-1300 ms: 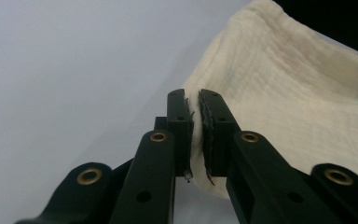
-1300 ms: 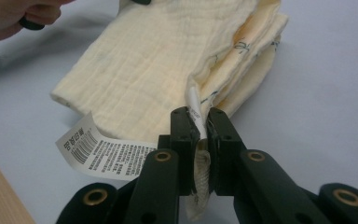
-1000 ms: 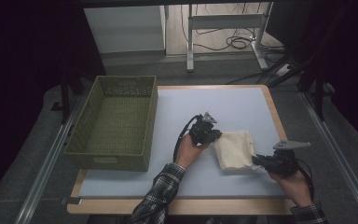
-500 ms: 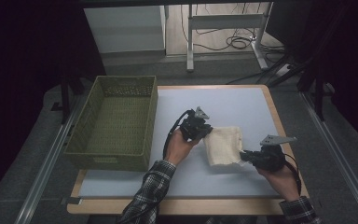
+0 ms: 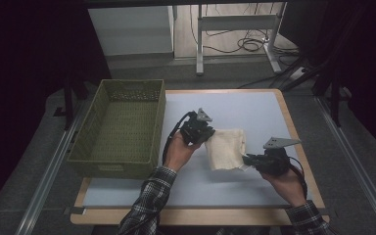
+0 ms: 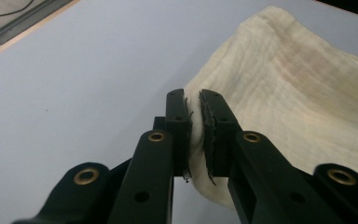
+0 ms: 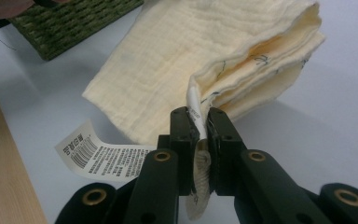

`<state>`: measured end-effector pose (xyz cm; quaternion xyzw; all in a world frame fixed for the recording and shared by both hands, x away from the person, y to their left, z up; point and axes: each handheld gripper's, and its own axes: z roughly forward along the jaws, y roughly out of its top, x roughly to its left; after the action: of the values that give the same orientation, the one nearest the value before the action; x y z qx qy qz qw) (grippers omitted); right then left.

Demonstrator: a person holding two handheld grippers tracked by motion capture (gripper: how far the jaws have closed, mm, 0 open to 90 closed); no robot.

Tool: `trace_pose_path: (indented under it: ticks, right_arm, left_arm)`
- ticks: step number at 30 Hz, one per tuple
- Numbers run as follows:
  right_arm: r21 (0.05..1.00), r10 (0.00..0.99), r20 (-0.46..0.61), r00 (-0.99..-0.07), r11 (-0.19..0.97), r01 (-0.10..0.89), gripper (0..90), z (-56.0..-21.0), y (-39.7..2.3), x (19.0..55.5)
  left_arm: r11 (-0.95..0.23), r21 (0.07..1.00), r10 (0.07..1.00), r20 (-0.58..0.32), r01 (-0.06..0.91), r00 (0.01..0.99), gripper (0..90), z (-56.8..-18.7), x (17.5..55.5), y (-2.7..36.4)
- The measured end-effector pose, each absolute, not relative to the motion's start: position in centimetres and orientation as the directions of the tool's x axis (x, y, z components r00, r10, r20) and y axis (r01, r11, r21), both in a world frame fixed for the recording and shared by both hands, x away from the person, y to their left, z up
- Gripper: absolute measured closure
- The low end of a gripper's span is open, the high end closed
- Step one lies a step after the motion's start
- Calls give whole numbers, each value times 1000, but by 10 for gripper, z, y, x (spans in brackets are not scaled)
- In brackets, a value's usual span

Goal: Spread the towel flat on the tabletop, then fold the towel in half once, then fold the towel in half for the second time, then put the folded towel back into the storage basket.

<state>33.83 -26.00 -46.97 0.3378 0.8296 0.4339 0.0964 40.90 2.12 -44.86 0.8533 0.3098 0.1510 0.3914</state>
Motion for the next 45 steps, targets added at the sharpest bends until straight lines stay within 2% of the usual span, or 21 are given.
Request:
trace_pose_path:
  ticks: [45]
  right_arm:
    - [800,568,93,-817,446,401,816,-436,-184,366]
  left_arm:
    - [-482,778,726,97,403,681,819,-401,413,86]
